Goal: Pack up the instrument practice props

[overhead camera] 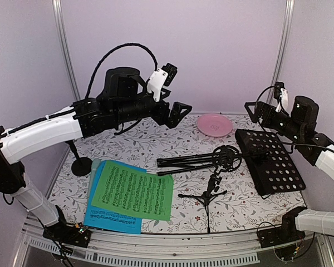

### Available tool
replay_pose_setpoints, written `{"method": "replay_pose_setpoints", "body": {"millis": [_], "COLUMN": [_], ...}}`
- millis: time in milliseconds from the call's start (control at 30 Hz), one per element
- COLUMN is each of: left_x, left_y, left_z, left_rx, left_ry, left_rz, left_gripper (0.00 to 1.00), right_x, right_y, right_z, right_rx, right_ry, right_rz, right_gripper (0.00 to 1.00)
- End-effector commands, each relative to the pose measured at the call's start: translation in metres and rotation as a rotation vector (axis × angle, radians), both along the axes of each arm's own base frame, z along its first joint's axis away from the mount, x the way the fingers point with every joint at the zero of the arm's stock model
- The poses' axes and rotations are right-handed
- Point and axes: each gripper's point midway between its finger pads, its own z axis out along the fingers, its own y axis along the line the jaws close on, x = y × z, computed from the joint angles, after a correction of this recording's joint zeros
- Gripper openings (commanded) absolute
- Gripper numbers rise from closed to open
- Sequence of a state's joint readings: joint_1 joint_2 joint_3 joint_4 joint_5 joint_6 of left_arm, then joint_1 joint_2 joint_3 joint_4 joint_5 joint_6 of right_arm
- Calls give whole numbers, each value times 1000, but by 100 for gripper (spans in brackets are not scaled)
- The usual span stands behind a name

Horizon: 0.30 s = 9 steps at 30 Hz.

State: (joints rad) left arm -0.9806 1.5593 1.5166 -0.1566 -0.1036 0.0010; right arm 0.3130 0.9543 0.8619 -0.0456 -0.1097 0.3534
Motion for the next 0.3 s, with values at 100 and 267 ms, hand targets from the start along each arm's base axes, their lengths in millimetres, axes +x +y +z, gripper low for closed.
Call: {"method": "replay_pose_setpoints", "body": {"millis": [100, 267], "left_x": [5, 6], "left_y": [8, 6], "left_z": [-1, -5], "left_rx": [-8, -3], "left_ry": [0, 3], "left_rz": [47, 46], "left_gripper": [99, 99], "right_x": [-34, -42], "right_y": [-12, -24], "right_z": [5, 5], "right_rx": [-20, -31], "right_ry": [-83, -80], "right_rz": [-3, -53], "right_gripper": [100, 99]}}
